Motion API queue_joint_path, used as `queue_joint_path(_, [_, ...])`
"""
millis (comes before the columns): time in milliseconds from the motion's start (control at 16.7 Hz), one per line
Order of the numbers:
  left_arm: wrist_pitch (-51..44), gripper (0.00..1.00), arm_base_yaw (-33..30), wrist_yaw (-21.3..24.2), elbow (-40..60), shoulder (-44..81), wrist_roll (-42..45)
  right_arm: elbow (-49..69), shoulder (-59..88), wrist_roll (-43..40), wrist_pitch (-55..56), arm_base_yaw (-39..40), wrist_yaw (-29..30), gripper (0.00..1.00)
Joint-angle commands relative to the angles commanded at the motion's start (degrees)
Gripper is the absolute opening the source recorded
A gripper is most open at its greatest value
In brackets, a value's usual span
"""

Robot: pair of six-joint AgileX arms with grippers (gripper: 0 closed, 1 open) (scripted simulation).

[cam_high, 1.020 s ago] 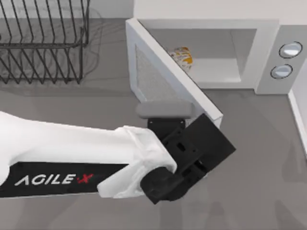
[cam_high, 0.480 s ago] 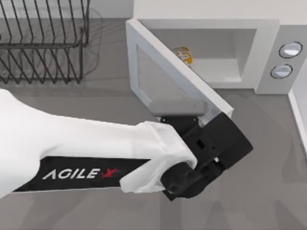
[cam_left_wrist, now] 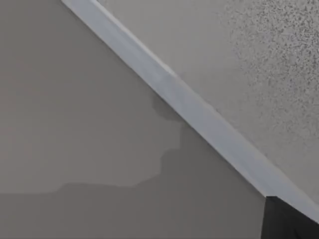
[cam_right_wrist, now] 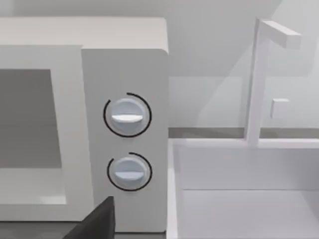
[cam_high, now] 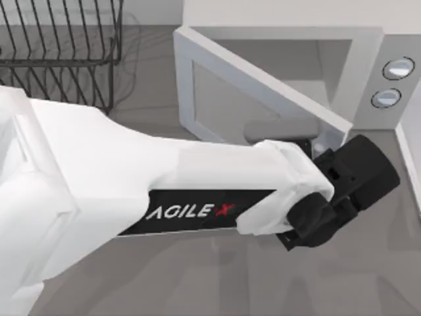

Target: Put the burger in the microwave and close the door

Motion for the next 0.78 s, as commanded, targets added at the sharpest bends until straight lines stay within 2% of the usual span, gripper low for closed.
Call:
queue_joint_path(240, [-4.2, 0.00, -1.8, -0.7, 8.0, 5.2, -2.1, 0.0, 0.0, 0.0, 0.0, 0.0, 0.0, 1.00])
queue_joint_path(480, [-4.9, 0.00, -2.1, -0.8, 9.3, 6.1, -2.5, 0.0, 0.0, 0.0, 0.0, 0.0, 0.0, 1.00])
queue_joint_path(540, [-4.8, 0.00, 3.7, -2.1, 7.4, 4.4, -3.1, 0.0, 0.0, 0.0, 0.0, 0.0, 0.0, 1.00])
queue_joint_path(780, [-4.0, 0.00, 5.8, -1.0, 11.3, 7.1, -0.5, 0.0, 0.0, 0.0, 0.0, 0.0, 0.0, 1.00])
